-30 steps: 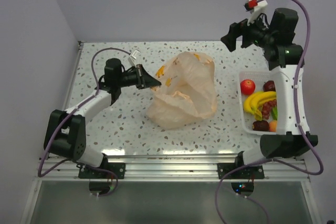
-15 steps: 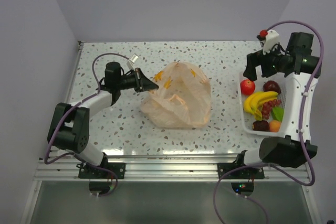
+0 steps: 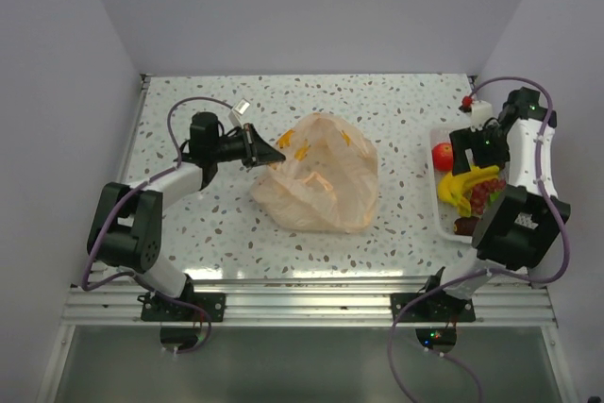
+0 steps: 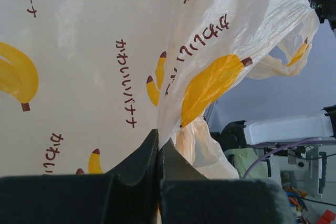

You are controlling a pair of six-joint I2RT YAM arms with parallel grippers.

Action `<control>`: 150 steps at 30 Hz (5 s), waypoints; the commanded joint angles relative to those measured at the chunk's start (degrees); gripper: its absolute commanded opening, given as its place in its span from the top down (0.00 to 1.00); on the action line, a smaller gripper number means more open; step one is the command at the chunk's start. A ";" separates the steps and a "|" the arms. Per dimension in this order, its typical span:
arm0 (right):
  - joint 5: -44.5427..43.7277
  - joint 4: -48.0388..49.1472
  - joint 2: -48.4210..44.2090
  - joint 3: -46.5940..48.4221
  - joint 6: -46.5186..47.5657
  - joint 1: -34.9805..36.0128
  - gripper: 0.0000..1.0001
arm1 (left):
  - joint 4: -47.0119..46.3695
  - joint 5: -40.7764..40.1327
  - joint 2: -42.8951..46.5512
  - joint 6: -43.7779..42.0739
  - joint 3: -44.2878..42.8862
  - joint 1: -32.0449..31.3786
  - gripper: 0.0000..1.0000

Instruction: Place the fake fruits into the plastic bag and tie a complex knot

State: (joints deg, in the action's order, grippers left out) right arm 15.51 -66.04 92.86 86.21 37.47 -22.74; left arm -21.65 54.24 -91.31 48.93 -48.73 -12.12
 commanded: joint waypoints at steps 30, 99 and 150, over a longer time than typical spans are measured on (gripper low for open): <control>-5.05 18.85 17.62 5.01 -11.11 7.89 0.54 | -0.15 0.87 -1.68 -0.50 -3.21 0.25 1.00; -10.50 38.54 2.06 0.18 -27.63 55.61 0.24 | -34.86 12.47 -9.42 28.77 1.80 0.34 1.00; 14.73 74.65 1.45 -43.94 -67.71 33.20 0.47 | -33.37 12.30 -10.03 27.01 1.09 0.69 1.00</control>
State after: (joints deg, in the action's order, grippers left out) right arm 31.55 3.49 93.82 42.87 -28.62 10.63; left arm -53.06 65.84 -101.82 77.32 -46.98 -12.01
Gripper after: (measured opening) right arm 0.606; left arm 0.019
